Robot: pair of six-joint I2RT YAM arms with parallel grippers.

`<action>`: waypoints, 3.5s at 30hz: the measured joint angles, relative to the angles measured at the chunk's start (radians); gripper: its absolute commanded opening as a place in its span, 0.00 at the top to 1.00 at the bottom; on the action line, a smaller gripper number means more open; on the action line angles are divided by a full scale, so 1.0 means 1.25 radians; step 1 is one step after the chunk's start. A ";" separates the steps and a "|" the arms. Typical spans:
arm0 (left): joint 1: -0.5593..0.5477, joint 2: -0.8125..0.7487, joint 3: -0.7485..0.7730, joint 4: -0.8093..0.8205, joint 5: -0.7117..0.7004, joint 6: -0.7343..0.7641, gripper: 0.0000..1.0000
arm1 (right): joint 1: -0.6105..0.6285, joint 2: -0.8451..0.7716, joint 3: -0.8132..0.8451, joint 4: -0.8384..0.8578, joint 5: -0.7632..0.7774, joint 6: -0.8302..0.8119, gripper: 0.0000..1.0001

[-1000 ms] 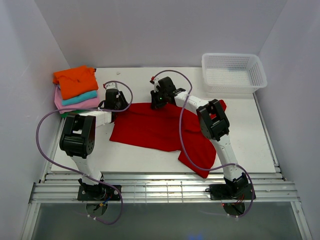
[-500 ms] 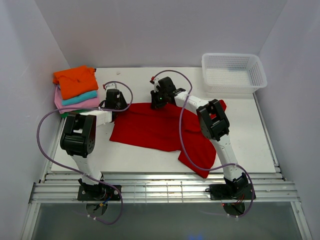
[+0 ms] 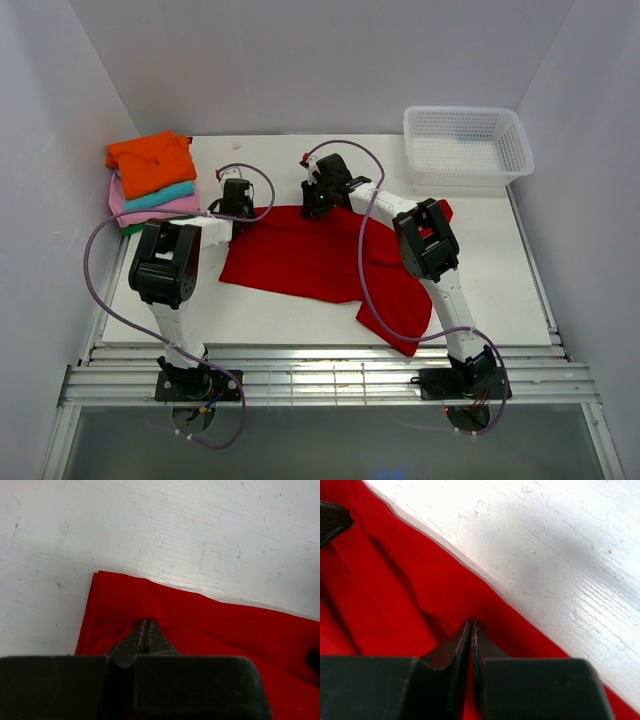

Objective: Fold and stack the t-shirts
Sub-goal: Fold the tshirt

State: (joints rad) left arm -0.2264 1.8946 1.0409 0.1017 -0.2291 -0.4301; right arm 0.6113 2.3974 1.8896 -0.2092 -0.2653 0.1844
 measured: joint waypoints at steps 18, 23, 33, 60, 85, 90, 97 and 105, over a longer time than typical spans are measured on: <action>-0.118 -0.365 -0.257 -0.022 -0.132 -0.064 1.00 | 0.000 0.000 0.000 -0.001 0.000 0.015 0.90; -0.125 -0.367 -0.299 -0.048 -0.147 -0.088 1.00 | 0.000 0.000 -0.001 0.000 -0.002 0.015 0.90; -0.126 -0.275 -0.209 -0.050 -0.179 -0.086 1.00 | -0.001 -0.002 -0.014 0.016 -0.009 0.015 0.91; -0.127 -0.093 -0.105 0.010 -0.177 -0.042 1.00 | -0.001 -0.002 -0.015 0.017 -0.012 0.011 0.91; -0.167 -0.120 -0.028 0.034 -0.208 -0.045 1.00 | -0.001 -0.002 -0.013 0.015 -0.012 0.010 0.91; -0.167 -0.064 -0.004 0.038 -0.214 -0.035 1.00 | -0.001 -0.002 -0.013 0.013 -0.011 -0.001 0.91; -0.167 -0.020 -0.024 0.010 -0.237 -0.037 1.00 | -0.002 -0.002 -0.013 0.013 -0.011 -0.006 0.91; -0.167 -0.046 -0.083 0.002 -0.271 -0.043 1.00 | -0.002 -0.002 -0.013 0.013 -0.012 -0.006 0.91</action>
State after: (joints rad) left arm -0.4351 1.8366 0.9371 0.1047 -0.5678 -0.4843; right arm 0.6090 2.3951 1.8740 -0.1932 -0.2798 0.1764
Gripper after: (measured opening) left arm 0.022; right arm 0.089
